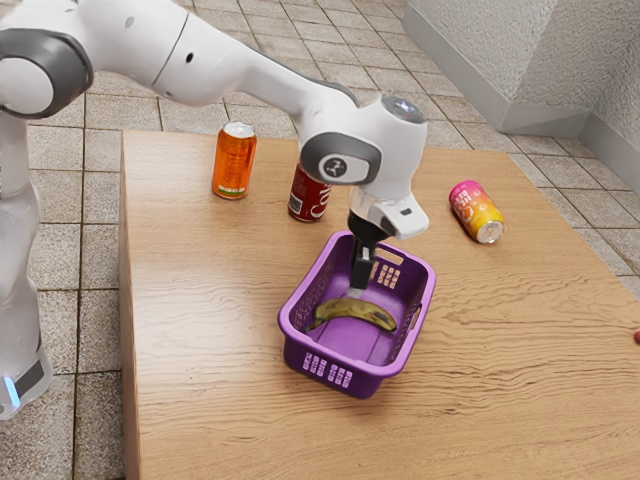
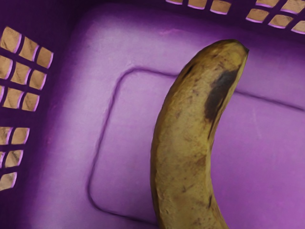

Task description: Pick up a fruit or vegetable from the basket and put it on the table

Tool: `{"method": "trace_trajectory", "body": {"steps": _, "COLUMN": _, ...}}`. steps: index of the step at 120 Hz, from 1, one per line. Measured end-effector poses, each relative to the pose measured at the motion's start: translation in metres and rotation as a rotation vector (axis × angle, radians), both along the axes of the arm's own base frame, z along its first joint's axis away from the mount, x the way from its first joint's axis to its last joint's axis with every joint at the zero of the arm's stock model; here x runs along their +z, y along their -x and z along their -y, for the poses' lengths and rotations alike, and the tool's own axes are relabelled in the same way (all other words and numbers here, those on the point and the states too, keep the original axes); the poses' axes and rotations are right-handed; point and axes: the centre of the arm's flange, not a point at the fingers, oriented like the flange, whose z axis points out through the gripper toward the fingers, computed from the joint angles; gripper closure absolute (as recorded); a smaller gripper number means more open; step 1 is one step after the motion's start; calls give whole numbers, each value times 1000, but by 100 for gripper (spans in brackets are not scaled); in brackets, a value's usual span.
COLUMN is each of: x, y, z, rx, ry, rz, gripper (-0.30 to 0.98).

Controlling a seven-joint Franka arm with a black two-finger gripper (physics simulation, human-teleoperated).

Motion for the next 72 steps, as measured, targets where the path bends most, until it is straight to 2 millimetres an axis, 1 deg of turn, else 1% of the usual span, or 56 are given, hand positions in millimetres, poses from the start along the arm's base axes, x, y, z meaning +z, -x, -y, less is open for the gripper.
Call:
{"method": "trace_trajectory", "body": {"steps": 9, "x": -11, "y": -4, "z": -9, "rx": 20, "ry": 12, "rz": -4, "gripper": 0}}
{"method": "trace_trajectory", "body": {"steps": 16, "x": -14, "y": -7, "z": -13, "rx": 27, "ry": 20, "rz": 1, "gripper": 0}}
{"method": "trace_trajectory", "body": {"steps": 22, "x": -14, "y": -8, "z": -12, "rx": 26, "ry": 26, "rz": 9, "gripper": 0}}
{"method": "trace_trajectory", "body": {"steps": 31, "x": -14, "y": -8, "z": -3, "rx": 12, "ry": 35, "rz": 19, "gripper": 0}}
{"method": "trace_trajectory", "body": {"steps": 48, "x": -14, "y": -4, "z": 26, "rx": -38, "ry": 47, "rz": 28, "gripper": 0}}
{"method": "trace_trajectory", "body": {"steps": 56, "x": -16, "y": -2, "z": 37, "rx": -57, "ry": 50, "rz": 27, "gripper": 0}}
{"method": "trace_trajectory", "body": {"steps": 64, "x": -17, "y": -2, "z": 42, "rx": -65, "ry": 52, "rz": 28, "gripper": 0}}
{"method": "trace_trajectory", "body": {"steps": 72, "x": -17, "y": -3, "z": 39, "rx": -61, "ry": 53, "rz": 31, "gripper": 0}}
